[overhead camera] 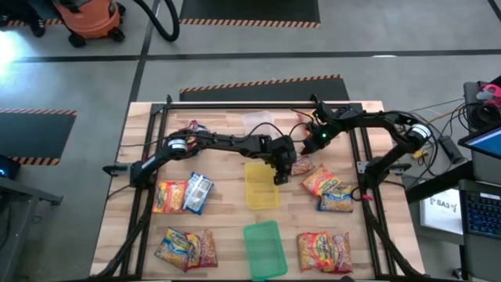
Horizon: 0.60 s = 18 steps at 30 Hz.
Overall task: Sort Maruchan noodles
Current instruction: Put the red noodle pack into the transparent bin
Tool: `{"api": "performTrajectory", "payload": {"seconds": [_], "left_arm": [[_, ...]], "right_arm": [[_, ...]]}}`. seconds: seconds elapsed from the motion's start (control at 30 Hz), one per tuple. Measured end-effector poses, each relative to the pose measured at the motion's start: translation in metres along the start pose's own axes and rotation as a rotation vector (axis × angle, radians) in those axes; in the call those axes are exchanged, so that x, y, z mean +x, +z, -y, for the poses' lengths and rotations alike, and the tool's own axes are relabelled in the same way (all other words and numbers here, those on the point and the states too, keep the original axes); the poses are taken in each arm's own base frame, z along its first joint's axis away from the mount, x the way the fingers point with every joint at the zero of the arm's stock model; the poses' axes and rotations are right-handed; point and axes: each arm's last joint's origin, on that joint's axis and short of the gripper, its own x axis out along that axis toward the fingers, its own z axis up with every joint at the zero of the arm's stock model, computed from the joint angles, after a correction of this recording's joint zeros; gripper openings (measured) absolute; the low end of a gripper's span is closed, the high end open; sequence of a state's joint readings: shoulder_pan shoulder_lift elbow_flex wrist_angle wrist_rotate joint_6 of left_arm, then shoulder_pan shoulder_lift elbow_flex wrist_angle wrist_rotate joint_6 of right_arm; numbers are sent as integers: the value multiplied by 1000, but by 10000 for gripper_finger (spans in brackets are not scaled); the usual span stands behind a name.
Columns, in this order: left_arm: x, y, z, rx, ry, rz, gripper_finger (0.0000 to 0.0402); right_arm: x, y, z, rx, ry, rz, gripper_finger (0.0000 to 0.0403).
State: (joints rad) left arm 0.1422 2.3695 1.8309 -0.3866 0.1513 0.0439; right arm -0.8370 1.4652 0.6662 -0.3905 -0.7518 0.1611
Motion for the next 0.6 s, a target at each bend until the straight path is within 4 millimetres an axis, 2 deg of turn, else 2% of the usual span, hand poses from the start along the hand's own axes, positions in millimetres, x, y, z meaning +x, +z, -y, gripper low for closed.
{"api": "performTrajectory", "payload": {"seconds": [0.6], "left_arm": [[0,0,-1,-3,9,-3,207]], "right_arm": [[-7,-1,-8,-33,72,13,206]]}}
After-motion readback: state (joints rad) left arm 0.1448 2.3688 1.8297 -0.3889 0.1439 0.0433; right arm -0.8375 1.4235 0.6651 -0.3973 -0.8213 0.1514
